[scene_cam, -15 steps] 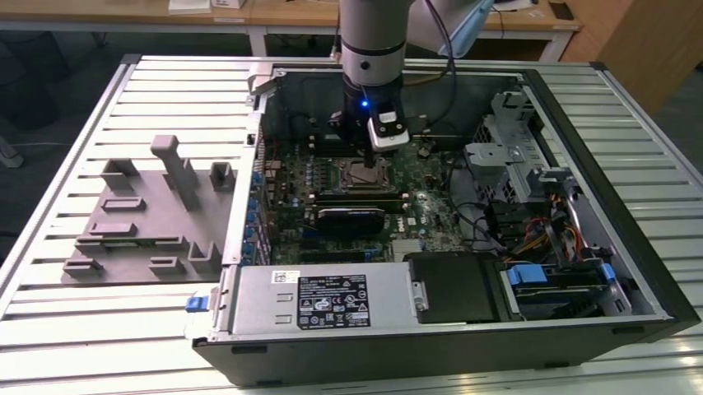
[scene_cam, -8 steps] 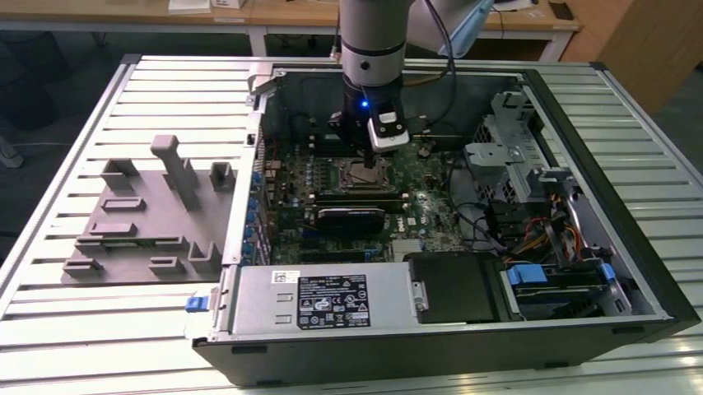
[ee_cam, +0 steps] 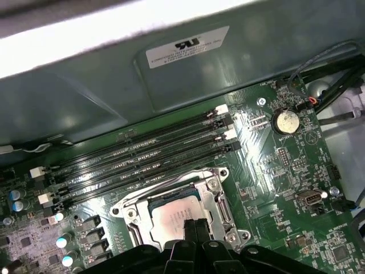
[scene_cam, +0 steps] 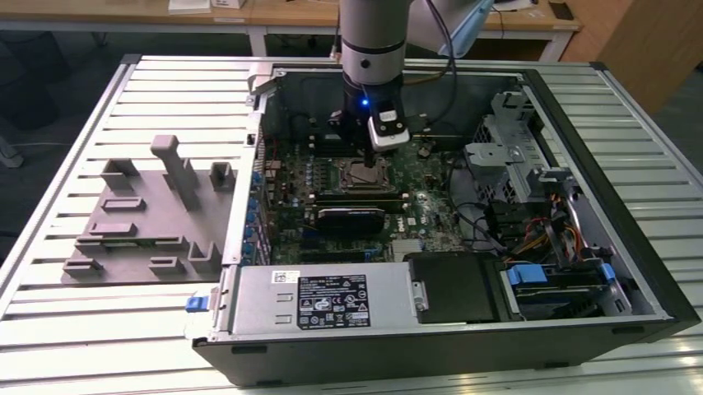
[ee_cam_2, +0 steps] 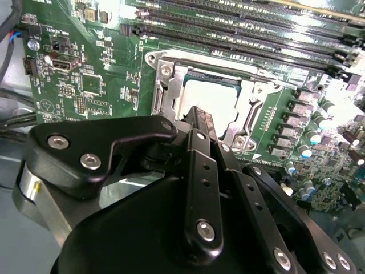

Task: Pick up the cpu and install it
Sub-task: 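Install the second cpu locking lever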

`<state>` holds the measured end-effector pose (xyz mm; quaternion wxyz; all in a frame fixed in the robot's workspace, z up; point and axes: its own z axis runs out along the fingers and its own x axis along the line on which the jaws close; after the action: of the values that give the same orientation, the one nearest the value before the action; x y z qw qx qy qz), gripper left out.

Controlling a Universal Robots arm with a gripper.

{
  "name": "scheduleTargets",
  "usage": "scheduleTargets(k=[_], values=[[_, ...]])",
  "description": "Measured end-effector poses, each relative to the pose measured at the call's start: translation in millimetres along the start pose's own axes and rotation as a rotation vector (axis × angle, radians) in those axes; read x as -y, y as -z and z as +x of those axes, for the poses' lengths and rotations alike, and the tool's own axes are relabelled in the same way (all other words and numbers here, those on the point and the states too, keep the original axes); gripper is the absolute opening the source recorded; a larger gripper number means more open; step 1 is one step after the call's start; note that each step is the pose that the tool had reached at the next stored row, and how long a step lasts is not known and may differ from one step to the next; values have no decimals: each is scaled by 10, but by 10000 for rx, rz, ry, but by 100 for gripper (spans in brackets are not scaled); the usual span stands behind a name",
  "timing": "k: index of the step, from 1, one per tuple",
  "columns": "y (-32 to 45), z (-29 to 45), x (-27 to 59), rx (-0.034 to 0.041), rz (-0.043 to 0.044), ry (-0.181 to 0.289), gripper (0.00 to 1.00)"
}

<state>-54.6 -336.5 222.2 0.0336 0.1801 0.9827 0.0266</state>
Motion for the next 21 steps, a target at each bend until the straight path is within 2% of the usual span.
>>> scheduleTargets(k=[9, 14, 21], values=[[144, -8, -9, -1, 1, 0, 11], [149, -12, 0, 1, 5, 2, 11], [151, -37, 67, 2, 7, 1, 11]])
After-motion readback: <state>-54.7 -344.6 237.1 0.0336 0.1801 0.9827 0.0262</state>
